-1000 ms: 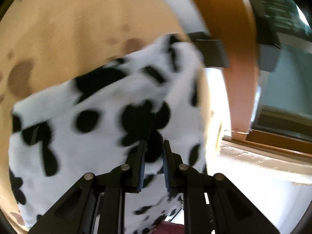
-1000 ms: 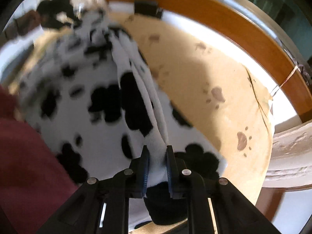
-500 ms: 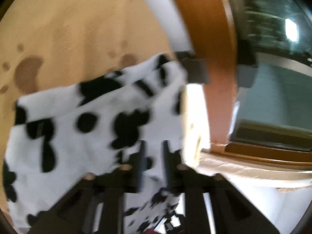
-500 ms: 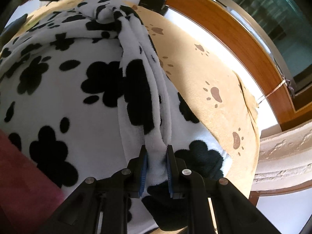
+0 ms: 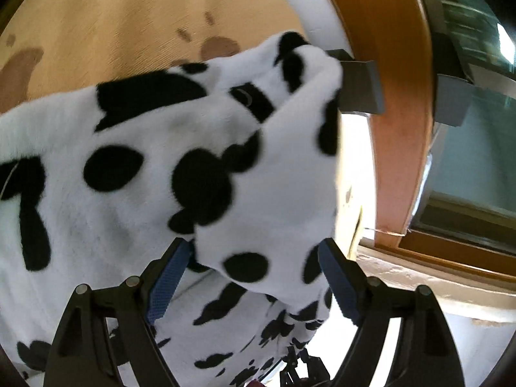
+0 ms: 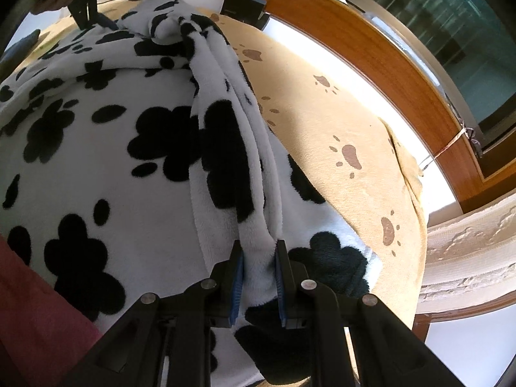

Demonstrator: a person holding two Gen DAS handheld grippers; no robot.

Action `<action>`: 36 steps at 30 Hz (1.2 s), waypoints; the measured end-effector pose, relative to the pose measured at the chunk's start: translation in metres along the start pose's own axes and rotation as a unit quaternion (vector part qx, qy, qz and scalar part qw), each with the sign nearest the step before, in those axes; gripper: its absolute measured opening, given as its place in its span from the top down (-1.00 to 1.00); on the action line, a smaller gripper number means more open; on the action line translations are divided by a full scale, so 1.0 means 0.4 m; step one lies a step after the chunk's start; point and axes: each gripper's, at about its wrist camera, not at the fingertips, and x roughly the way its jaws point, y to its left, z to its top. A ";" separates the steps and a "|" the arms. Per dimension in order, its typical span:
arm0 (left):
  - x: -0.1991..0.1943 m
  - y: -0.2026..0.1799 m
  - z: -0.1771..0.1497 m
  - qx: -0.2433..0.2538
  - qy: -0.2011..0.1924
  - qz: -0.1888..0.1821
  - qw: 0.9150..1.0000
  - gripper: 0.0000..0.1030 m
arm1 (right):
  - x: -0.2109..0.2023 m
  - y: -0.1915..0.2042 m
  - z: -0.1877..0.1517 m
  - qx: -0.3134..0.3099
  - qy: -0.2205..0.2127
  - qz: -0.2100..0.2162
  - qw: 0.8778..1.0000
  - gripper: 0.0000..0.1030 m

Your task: Fold clothes

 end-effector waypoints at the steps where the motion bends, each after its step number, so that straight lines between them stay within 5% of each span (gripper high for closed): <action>1: 0.005 0.006 0.001 -0.005 -0.003 0.000 1.000 -0.64 | -0.001 0.002 0.001 -0.002 -0.001 -0.004 1.000 0.66; 5: 0.018 0.007 0.011 -0.015 -0.023 -0.026 0.999 -0.53 | -0.005 0.006 0.002 -0.004 -0.002 -0.013 1.000 0.66; 9: 0.035 -0.030 0.018 0.018 -0.004 -0.029 0.999 0.53 | -0.017 0.011 0.010 -0.023 -0.011 -0.060 0.998 0.66; 14: -0.018 -0.053 0.031 0.065 -0.007 -0.008 0.998 0.61 | -0.054 -0.022 0.025 -0.034 -0.034 -0.120 0.992 0.66; 19: -0.019 0.002 0.018 0.102 0.018 0.084 0.991 0.62 | -0.038 0.017 0.011 -0.058 -0.017 -0.084 0.995 0.66; 24: 0.006 0.039 0.007 0.100 0.019 0.099 0.990 0.61 | -0.017 0.098 -0.017 -0.059 0.004 -0.063 0.996 0.53; 27: 0.014 0.031 0.021 0.108 0.020 0.105 0.988 0.60 | -0.052 0.079 -0.010 -0.007 0.008 -0.056 0.998 0.36; 29: 0.013 0.029 0.024 0.108 0.023 0.105 0.988 0.56 | -0.075 0.020 -0.025 0.066 0.016 -0.071 0.995 -0.17; 30: 0.014 0.027 0.020 0.106 0.023 0.104 0.989 0.55 | -0.087 -0.015 -0.040 0.110 0.021 -0.077 0.991 -0.24; 33: 0.017 0.027 0.012 0.102 0.023 0.099 0.989 0.54 | -0.127 -0.114 -0.096 0.264 0.032 -0.066 0.962 -0.26; 36: 0.019 0.026 0.010 0.100 0.023 0.099 0.990 0.53 | -0.176 -0.169 -0.097 0.360 -0.006 -0.049 0.932 -0.26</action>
